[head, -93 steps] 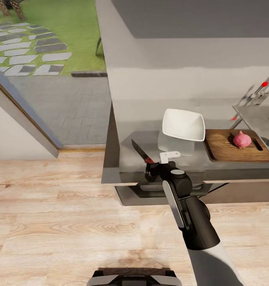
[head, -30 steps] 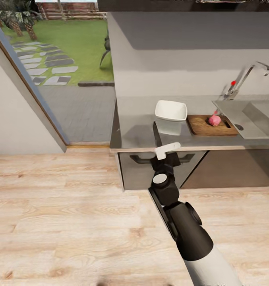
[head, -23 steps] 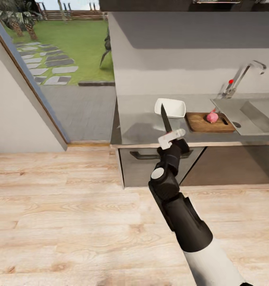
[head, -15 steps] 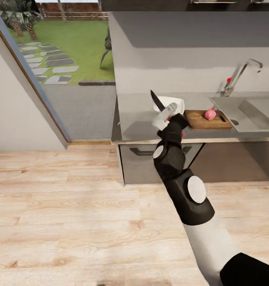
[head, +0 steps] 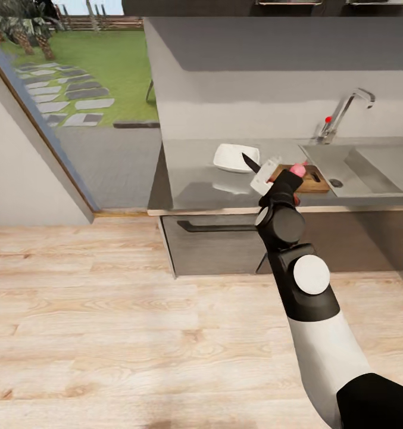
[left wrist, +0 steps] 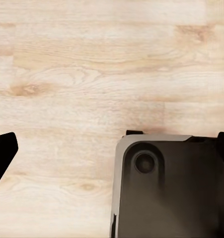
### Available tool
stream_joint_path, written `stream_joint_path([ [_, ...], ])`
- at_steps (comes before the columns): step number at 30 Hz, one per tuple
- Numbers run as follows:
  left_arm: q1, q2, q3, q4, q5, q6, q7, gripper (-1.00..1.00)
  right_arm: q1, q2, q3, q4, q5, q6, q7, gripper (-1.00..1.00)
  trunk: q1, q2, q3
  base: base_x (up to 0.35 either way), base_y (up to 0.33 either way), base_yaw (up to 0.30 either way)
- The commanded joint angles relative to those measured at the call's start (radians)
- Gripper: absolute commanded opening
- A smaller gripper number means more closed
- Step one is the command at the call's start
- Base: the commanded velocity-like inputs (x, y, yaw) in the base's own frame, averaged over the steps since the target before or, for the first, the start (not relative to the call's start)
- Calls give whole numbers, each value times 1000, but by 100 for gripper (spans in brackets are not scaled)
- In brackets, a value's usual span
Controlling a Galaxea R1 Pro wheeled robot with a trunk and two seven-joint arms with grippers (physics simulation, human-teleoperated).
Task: In the kitchen, take the Vidalia onion out of the sink, dice it on the chopping board with the paring knife, put the diced onion into the bowl on the countertop, then place both the paring knife and the chopping board into the sink.
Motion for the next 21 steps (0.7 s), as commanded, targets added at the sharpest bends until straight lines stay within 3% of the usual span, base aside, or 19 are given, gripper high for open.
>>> stream_joint_path([
  [1,0,1,-7,-2,9,-2,5,100,-1,0,1,-1,12,2,12,-100,1,-2,-1,176,-259,0],
  [12,0,1,-7,-1,8,-2,5,100,-1,0,7,-1,16,2,17,-100,1,-2,-1,203,-245,0],
  [21,0,0,-7,-1,8,-2,5,100,-1,5,11,0,18,2,17,-100,1,-2,-1,34,-306,0],
])
